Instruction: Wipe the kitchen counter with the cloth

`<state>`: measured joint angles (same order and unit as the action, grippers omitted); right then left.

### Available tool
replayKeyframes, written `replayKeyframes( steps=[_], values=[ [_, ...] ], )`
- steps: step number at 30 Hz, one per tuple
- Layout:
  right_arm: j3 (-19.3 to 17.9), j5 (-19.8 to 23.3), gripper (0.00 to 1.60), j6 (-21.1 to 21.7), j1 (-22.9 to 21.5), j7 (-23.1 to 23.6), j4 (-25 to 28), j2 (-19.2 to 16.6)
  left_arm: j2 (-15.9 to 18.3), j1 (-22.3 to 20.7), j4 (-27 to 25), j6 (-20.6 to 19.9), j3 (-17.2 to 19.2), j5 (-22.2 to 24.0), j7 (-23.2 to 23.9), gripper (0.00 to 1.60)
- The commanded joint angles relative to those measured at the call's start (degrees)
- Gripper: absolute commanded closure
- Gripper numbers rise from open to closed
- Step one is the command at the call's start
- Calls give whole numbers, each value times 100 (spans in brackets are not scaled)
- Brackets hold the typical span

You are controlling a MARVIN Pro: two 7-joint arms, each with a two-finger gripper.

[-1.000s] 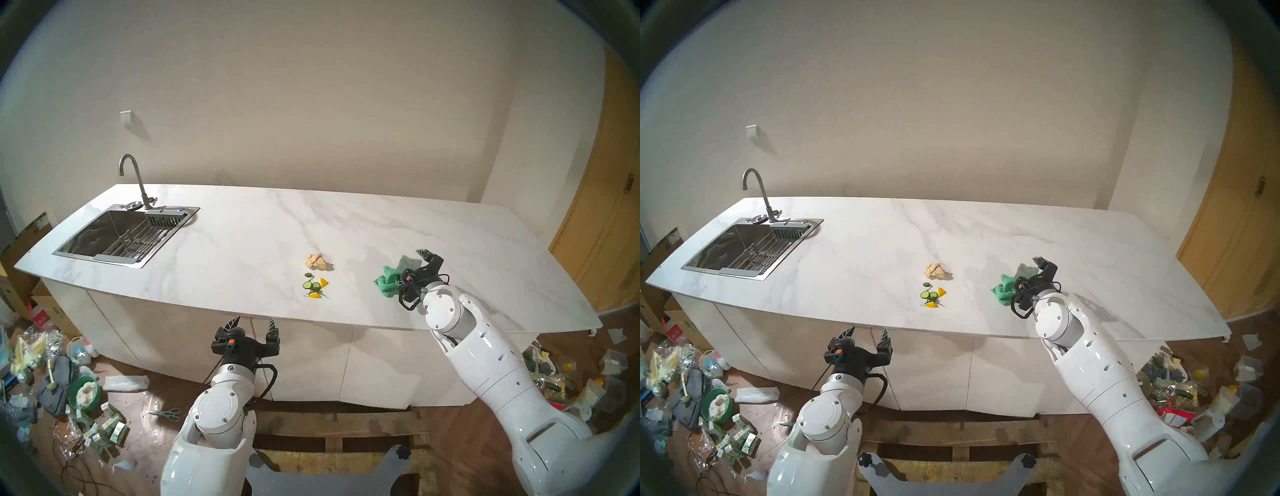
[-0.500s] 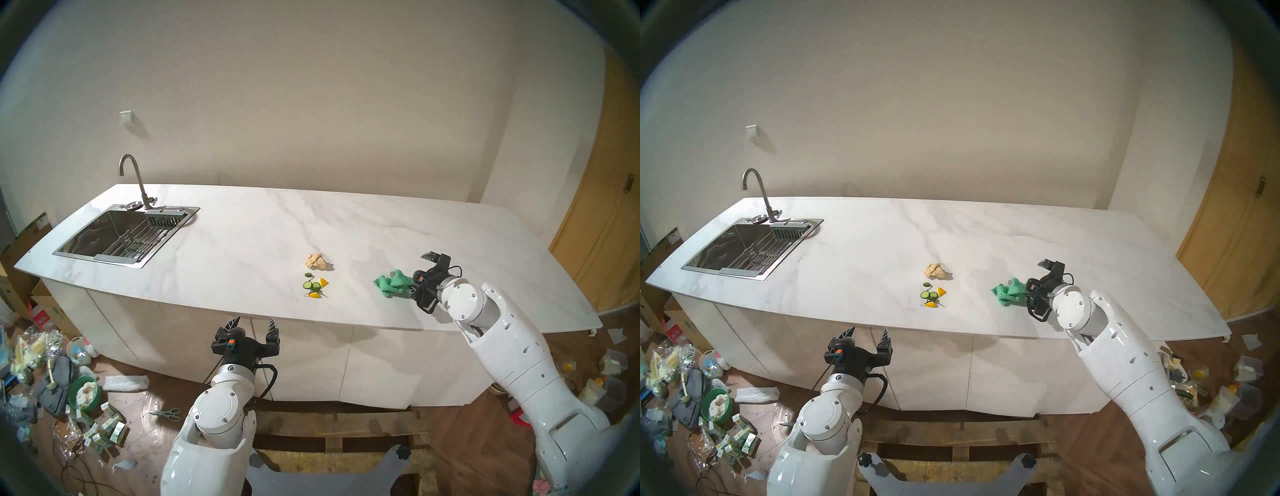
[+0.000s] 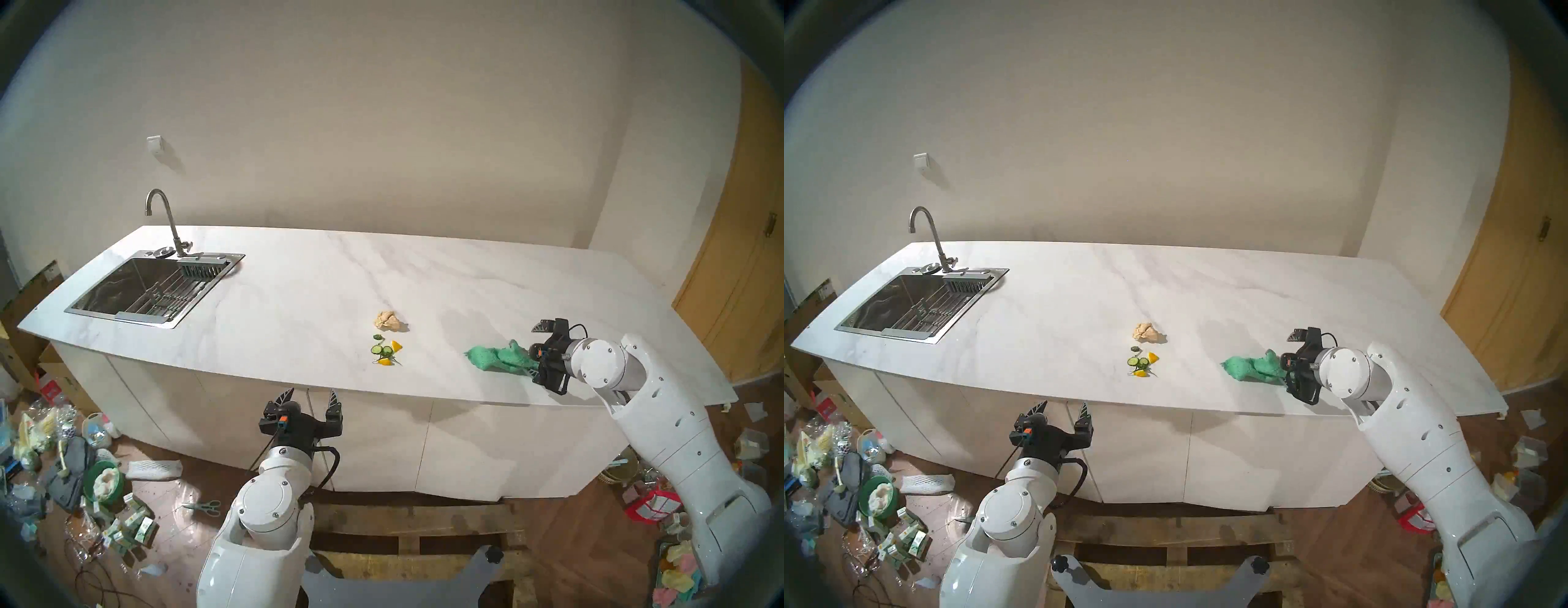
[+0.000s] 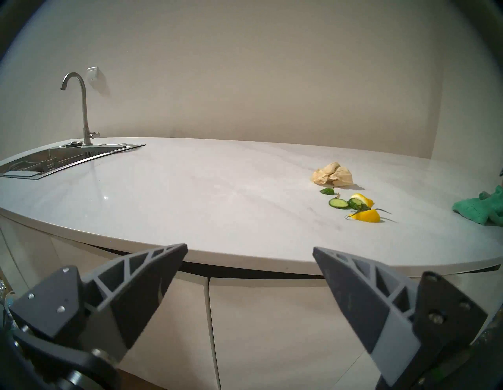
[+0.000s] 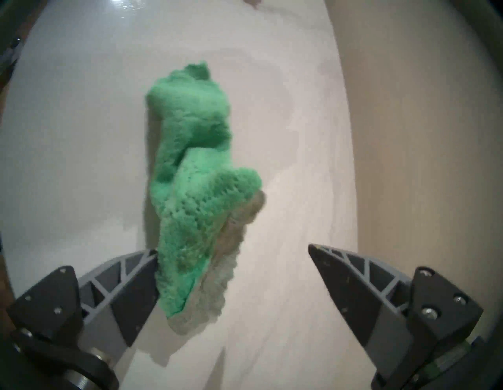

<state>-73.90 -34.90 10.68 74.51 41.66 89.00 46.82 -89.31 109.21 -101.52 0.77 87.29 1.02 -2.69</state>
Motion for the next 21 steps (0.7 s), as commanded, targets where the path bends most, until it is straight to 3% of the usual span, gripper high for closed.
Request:
replayKeyframes(
  steps=[1, 8, 9, 10, 14, 17, 21],
  values=[
    [-496, 621, 0, 426, -439, 508, -94, 99, 6, -33, -152, 38, -10, 2, 18, 0],
    [-442, 1341, 0, 562, -619, 1387, -114, -197, 9, -26, -166, 35, -10, 4, 22, 0],
    [-442, 1341, 0, 562, -619, 1387, -114, -197, 9, -26, -166, 35, -10, 4, 22, 0],
    [-710, 1415, 0, 662, -661, 1249, -160, 106, 8, -27, -162, 36, -10, 4, 21, 0],
    [-800, 1276, 0, 800, -847, 619, -297, 456, 6, -36, -148, 37, -10, 2, 16, 0],
    [-859, 1249, 0, 958, -914, 445, -333, 653, 6, -33, -152, 37, -10, 2, 18, 0],
    [-828, 1451, 0, 1156, -959, 699, -329, 682, 10, -23, -170, 33, -10, 6, 23, 0]
  ],
)
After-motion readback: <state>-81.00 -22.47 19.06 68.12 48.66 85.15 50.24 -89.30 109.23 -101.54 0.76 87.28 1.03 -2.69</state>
